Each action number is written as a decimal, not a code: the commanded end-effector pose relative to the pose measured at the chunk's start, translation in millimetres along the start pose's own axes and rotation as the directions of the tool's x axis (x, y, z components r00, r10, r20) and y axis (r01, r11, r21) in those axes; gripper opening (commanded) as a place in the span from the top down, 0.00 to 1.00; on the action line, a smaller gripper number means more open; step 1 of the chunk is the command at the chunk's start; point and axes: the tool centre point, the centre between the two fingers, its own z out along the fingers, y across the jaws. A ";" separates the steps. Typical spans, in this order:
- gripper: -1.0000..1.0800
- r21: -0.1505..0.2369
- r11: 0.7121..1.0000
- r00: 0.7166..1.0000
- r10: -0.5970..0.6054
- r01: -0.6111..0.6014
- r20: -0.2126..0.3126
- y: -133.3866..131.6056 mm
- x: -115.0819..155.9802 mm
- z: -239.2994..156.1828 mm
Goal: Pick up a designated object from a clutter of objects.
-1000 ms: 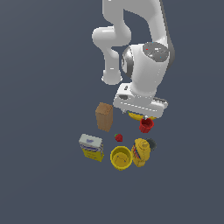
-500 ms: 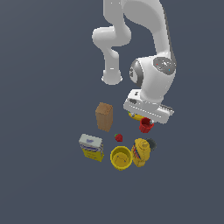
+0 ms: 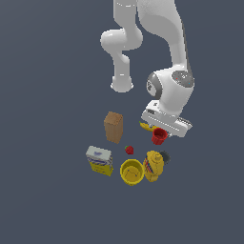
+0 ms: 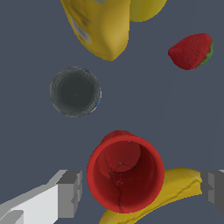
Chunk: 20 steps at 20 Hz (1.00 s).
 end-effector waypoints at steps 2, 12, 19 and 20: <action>0.04 0.005 1.000 1.000 0.027 -0.027 -0.001 -3.9 -7.1 7.1; 0.04 0.008 0.999 0.999 0.044 -0.044 0.000 -6.5 -12.5 13.4; 0.04 0.008 0.999 0.999 0.045 -0.045 0.000 -6.1 -13.3 38.6; 0.04 0.008 0.999 0.999 0.045 -0.045 0.000 -6.2 -13.5 43.9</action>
